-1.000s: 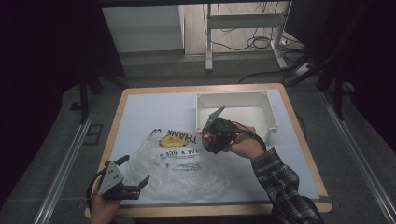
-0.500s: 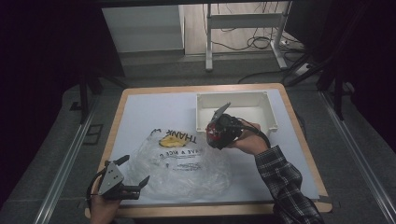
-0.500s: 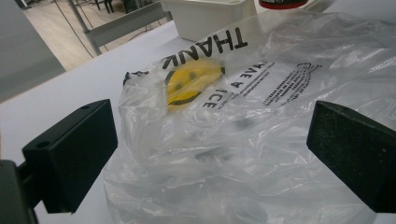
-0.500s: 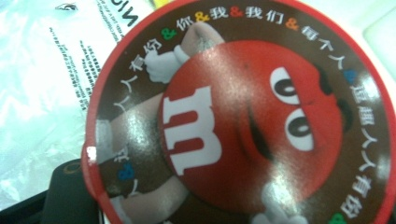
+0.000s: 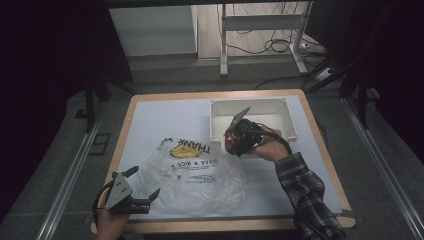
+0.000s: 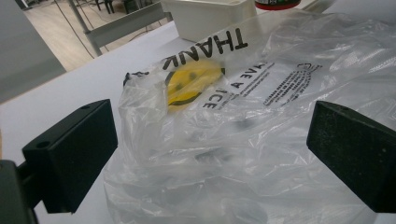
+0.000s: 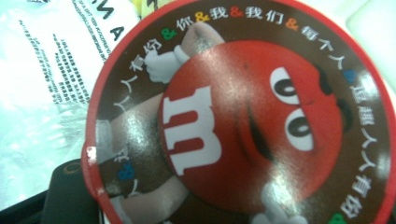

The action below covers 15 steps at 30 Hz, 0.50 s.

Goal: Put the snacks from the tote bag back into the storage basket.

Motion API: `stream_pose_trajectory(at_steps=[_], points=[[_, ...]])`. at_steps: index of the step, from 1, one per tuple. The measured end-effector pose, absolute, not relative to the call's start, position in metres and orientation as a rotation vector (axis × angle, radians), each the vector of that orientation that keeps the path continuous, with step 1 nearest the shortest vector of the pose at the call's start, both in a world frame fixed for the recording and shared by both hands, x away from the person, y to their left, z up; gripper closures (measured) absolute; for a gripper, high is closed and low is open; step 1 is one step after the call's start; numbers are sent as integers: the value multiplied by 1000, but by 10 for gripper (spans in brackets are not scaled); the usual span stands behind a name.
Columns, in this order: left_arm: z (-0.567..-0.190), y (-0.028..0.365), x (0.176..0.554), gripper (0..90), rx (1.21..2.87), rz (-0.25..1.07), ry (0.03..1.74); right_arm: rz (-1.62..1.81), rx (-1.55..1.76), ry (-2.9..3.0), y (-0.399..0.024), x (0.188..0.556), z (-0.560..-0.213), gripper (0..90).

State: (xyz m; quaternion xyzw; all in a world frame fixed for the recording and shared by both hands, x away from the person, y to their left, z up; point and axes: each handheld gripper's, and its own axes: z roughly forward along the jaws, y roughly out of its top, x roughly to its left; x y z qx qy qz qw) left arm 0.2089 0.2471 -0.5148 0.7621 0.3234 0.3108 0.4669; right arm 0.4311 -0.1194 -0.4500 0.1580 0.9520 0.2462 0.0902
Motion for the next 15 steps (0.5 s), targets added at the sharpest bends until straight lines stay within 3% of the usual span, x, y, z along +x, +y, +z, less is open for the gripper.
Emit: stream_pose_trajectory(at_steps=[15], points=[[-515, 248, 209, 17, 1868, 765, 795, 733, 392, 2833, -118, 452, -450, 258]])
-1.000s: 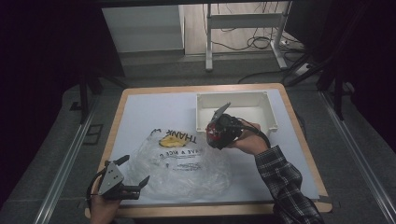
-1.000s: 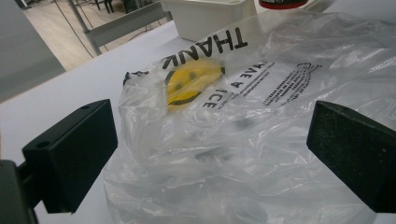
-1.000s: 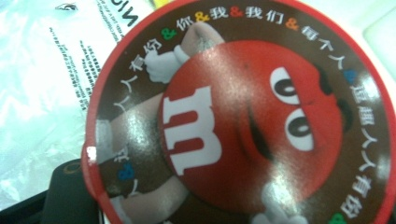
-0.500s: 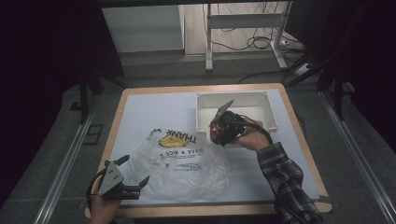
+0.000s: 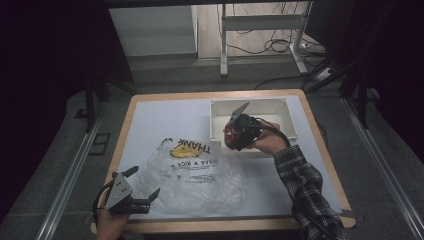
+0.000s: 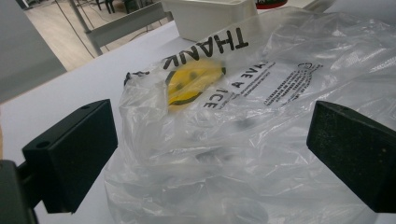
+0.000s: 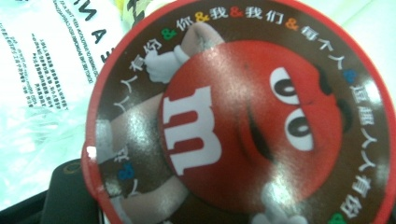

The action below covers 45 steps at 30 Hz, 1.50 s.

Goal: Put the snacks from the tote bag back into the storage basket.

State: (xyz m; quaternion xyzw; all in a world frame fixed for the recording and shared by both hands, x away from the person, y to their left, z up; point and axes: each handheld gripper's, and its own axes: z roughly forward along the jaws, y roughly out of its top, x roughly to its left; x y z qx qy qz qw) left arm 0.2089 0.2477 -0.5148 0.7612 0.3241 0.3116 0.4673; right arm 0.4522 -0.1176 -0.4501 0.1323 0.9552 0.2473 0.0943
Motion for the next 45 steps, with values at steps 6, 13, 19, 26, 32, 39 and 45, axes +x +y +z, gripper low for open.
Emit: stream_pose_trajectory(at_steps=[6, 13, 19, 26, 32, 39, 45], points=[[-515, 248, 209, 17, 1867, 764, 796, 727, 358, 2836, -115, 459, -451, 258], [-515, 248, 209, 17, 1866, 766, 795, 717, 340, 2842, -112, 468, -454, 258], [-515, 248, 209, 17, 1861, 766, 797, 727, 353, 2845, -113, 474, -458, 258], [-515, 248, 209, 17, 1860, 766, 798, 734, 339, 2857, -112, 478, -461, 258], [-515, 248, 209, 17, 1860, 766, 799, 738, 325, 2860, -108, 485, -465, 258], [-515, 249, 209, 17, 1859, 766, 799, 728, 302, 2867, -101, 489, -469, 258], [-515, 248, 209, 17, 1861, 765, 799, 715, 289, 2872, -96, 493, -474, 258]])
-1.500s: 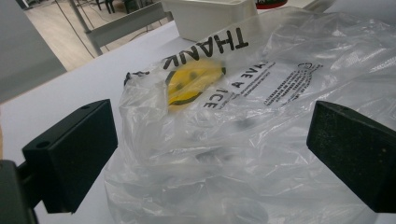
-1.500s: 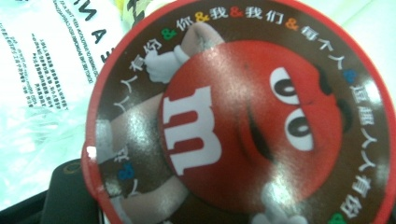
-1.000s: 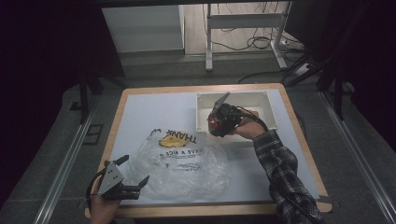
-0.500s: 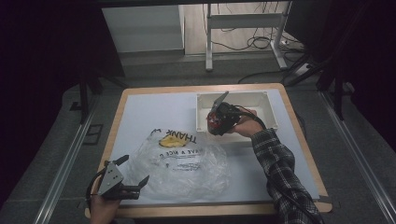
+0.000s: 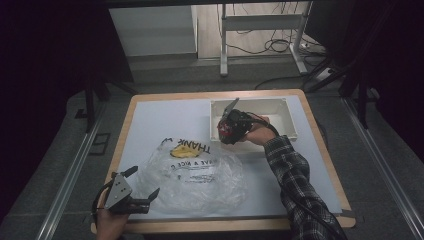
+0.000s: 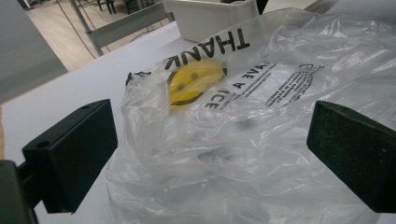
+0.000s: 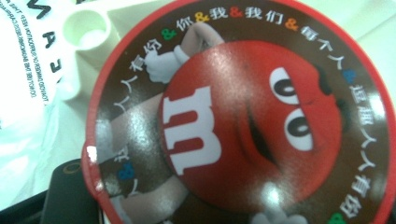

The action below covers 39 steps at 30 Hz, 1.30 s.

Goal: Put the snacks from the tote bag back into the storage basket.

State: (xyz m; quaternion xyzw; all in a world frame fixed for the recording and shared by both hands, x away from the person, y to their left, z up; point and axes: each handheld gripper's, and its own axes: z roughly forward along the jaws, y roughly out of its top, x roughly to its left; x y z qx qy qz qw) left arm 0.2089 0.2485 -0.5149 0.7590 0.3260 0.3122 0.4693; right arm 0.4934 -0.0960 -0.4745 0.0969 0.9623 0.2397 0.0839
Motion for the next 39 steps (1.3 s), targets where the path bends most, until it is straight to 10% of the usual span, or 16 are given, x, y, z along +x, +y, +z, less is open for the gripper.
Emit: stream_pose_trajectory(at_steps=[39], points=[[-515, 249, 209, 17, 1862, 769, 799, 701, 307, 2887, -83, 518, -501, 258]])
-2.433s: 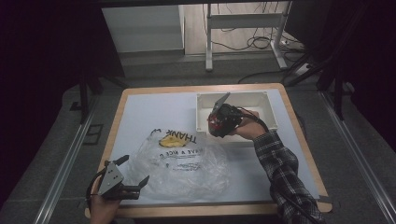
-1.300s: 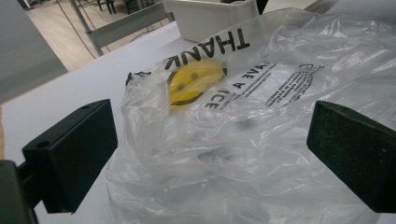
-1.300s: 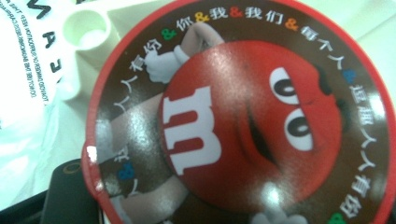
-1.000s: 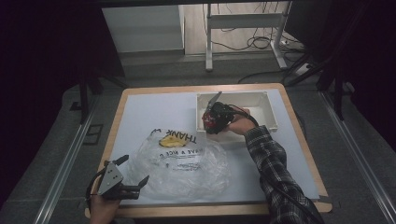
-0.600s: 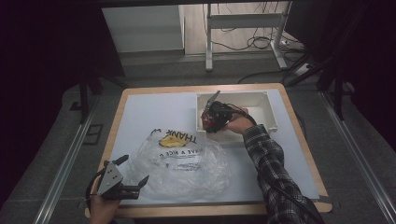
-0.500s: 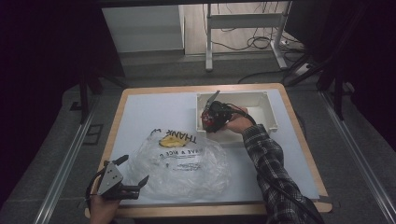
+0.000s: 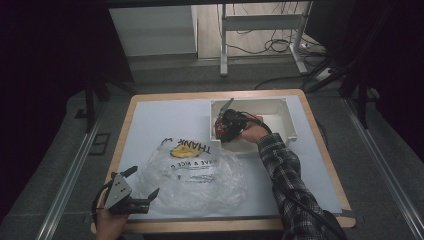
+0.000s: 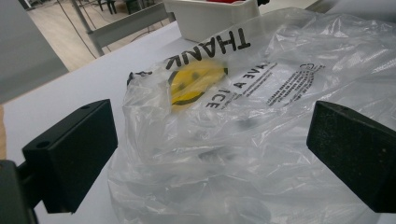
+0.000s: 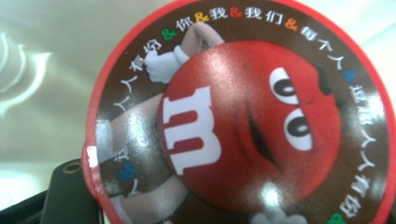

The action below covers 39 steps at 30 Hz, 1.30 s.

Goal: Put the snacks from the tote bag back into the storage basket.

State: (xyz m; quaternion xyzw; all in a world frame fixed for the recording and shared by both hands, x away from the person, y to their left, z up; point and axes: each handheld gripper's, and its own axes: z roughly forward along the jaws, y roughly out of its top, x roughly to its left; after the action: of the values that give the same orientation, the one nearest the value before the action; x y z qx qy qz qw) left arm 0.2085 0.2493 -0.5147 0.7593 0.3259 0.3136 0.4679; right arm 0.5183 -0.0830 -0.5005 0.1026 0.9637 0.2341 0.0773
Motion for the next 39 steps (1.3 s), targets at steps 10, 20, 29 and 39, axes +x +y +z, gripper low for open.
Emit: stream_pose_trajectory(at_steps=[10, 20, 29, 39], points=[[-515, 249, 208, 17, 1864, 770, 799, 702, 303, 2897, -80, 522, -504, 257], [-515, 249, 208, 17, 1869, 772, 798, 728, 334, 2903, -81, 526, -506, 253], [-515, 249, 208, 17, 1869, 773, 799, 755, 356, 2904, -81, 526, -505, 173], [-515, 249, 208, 17, 1870, 774, 799, 782, 370, 2892, -79, 524, -502, 107]])
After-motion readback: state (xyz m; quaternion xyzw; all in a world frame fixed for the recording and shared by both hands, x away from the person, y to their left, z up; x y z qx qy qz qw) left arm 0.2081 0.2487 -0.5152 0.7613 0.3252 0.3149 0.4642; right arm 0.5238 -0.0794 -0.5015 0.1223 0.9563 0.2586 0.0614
